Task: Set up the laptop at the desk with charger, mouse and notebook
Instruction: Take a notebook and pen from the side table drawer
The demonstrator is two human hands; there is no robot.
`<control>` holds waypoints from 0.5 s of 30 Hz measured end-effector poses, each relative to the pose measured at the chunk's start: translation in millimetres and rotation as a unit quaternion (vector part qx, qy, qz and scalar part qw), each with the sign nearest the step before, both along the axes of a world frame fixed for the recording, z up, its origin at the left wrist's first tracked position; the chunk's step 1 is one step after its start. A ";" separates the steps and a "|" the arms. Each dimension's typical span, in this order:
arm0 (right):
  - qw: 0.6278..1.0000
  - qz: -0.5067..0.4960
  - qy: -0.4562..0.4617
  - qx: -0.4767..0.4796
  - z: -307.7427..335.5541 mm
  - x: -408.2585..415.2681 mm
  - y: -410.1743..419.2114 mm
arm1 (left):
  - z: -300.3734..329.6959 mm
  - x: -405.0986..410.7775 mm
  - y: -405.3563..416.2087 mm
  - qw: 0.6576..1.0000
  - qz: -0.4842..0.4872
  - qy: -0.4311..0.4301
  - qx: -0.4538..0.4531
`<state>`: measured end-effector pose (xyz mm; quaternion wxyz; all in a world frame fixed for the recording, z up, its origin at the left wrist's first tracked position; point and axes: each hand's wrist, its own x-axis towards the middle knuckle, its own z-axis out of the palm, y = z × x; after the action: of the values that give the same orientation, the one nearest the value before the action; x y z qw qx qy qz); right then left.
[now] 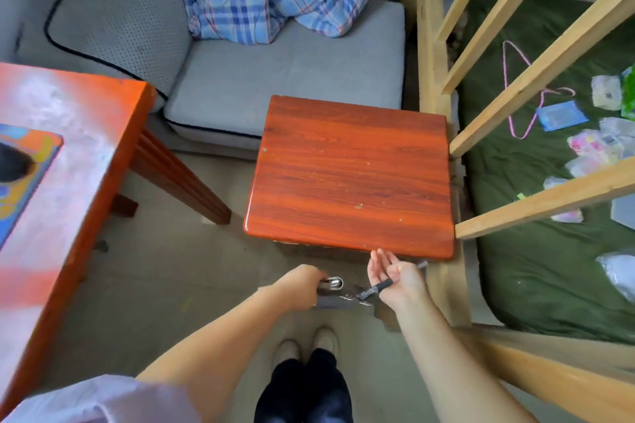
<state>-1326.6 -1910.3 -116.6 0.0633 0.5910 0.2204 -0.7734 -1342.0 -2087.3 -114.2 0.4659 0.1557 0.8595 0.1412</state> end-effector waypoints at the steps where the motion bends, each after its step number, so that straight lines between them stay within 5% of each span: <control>1: 1.000 0.014 0.012 -0.007 15.8 -5.4 -2.2 | 17.3 -3.7 -12.6 0.999 0.041 -0.013 0.006; 6: 0.986 0.116 0.111 -0.036 90.9 -54.9 -36.2 | 87.4 -14.7 -97.8 0.949 0.282 -0.095 0.107; 11: 0.948 0.217 0.218 -0.077 140.0 -83.1 -98.7 | 125.2 16.9 -179.5 0.724 0.591 -0.141 0.328; 15: 0.927 0.225 0.287 -0.090 165.6 -79.5 -154.7 | 148.6 54.0 -220.4 0.532 0.715 -0.090 0.444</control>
<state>-1406.1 -2065.0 49.0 0.2230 0.2704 0.2855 -0.8920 -1288.0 -2307.7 34.4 0.1554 -0.3370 0.4641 0.8043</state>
